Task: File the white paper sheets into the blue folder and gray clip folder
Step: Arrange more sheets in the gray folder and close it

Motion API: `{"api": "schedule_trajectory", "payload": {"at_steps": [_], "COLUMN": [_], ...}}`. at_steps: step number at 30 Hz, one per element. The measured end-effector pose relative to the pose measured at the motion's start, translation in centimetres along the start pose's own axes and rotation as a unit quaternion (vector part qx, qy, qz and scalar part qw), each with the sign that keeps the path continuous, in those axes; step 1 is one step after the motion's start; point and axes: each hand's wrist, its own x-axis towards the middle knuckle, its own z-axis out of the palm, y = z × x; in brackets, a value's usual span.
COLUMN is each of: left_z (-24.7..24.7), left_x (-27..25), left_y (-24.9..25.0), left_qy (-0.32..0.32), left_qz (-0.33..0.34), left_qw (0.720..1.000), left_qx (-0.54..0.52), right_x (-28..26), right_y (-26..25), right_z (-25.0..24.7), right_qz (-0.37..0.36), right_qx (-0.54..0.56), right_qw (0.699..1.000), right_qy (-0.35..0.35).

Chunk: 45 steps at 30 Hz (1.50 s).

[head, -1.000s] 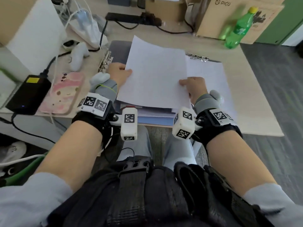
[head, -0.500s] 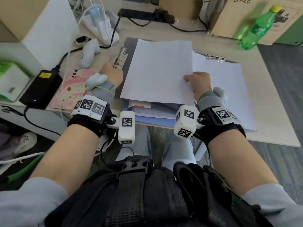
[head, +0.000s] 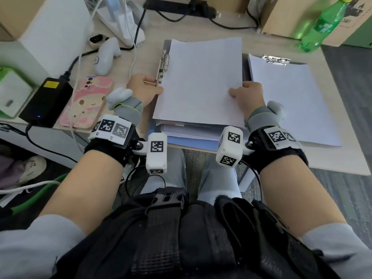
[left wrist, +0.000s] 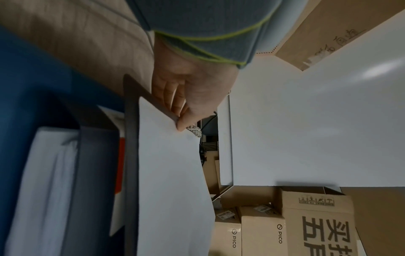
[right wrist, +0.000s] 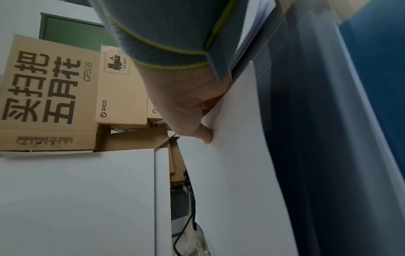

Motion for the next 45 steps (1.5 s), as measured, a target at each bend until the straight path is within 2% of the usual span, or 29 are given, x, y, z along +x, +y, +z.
{"api": "schedule_trajectory", "payload": {"at_steps": [8, 12, 14, 16, 18, 22, 25, 28, 35, 41, 45], "left_z": [0.1, 0.1, 0.2, 0.1, 0.0, -0.3, -0.6, -0.9, -1.3, 0.1, 0.6], "left_x": [0.5, 0.8, 0.7, 0.9, 1.1, 1.7, 1.8, 2.3, 4.1, 5.8, 6.0], "left_y": [-0.1, -0.2, -0.2, -0.3, -0.4, -0.5, -0.4, -0.6, 0.3, 2.0, 2.9], "left_qy": [-0.028, -0.038, -0.039, -0.043, -0.058, -0.103, -0.126, -0.157, -0.215, -0.171, -0.165], "left_qz": [-0.018, -0.023, -0.019, -0.019, -0.022, -0.030, -0.029, -0.022, -0.007, -0.009, 0.004], "left_qw": [0.999, 0.998, 0.998, 0.998, 0.997, 0.992, 0.990, 0.986, 0.976, 0.981, 0.980], "left_qx": [-0.018, -0.033, -0.034, -0.042, -0.052, -0.063, -0.061, -0.050, -0.043, -0.090, -0.107], "right_x": [0.9, 0.9, 0.6, 0.6, 0.3, 0.0, 0.4, 1.2, 2.3, 2.9, 2.9], "right_y": [-0.6, -1.1, -1.6, -2.3, -3.2, -4.7, -4.9, -4.9, -5.5, -5.3, -5.0], "right_z": [0.1, -0.1, 0.2, 0.7, 1.5, 4.6, 6.4, 7.3, 7.8, 8.0, 8.0], "right_qz": [-0.013, -0.011, -0.014, -0.032, -0.088, -0.177, -0.183, -0.176, -0.167, -0.155, -0.153], "right_qx": [-0.057, -0.115, -0.189, -0.286, -0.331, -0.332, -0.360, -0.384, -0.367, -0.370, -0.364], "right_qw": [0.998, 0.993, 0.981, 0.957, 0.939, 0.921, 0.903, 0.892, 0.897, 0.894, 0.895], "right_qy": [-0.003, 0.021, 0.028, 0.031, 0.018, -0.101, -0.147, -0.162, -0.181, -0.202, -0.208]}}
